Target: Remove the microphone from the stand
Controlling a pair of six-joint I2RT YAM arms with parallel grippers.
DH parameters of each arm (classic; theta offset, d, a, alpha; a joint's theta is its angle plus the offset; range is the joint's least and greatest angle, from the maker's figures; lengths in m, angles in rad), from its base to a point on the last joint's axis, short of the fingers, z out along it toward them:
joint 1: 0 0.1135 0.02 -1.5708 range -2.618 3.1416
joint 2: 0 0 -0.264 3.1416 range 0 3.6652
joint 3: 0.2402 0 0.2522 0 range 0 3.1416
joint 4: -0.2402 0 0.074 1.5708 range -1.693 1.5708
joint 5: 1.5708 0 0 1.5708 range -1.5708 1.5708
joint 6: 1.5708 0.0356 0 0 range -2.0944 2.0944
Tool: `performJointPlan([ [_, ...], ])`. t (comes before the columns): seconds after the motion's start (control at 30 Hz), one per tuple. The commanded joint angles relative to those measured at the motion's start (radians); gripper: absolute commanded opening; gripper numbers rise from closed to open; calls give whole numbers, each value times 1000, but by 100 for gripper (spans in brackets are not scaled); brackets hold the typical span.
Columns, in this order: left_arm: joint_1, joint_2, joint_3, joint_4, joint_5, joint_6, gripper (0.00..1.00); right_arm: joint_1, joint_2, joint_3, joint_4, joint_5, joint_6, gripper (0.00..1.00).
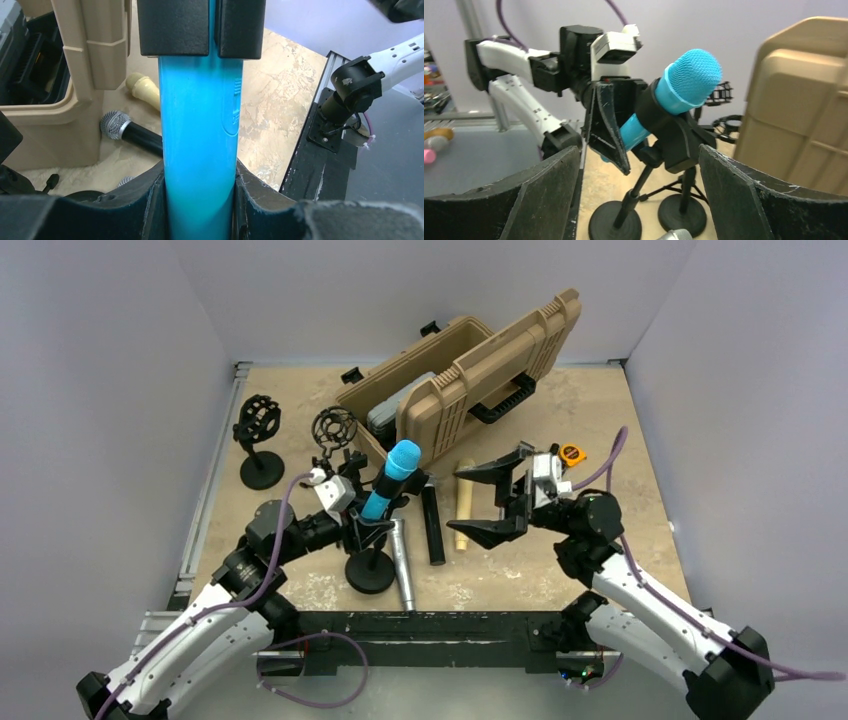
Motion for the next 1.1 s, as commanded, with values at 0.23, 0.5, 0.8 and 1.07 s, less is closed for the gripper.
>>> performJointPlan([
  [0.23,-5,-142,-56,104,43,-52,0,141,294,-9,525,52,-45,87],
  [0.5,-39,-152,-55,82,20,-33,0,137,421,119,447,20,-121,89],
  [0.8,-82,-136,-32,6,-20,-8,0,147,571,274,332,-179,-179,88],
  [1.07,-86,-127,-5,-45,-77,-1,1,202,636,350,404,-213,-47,79],
])
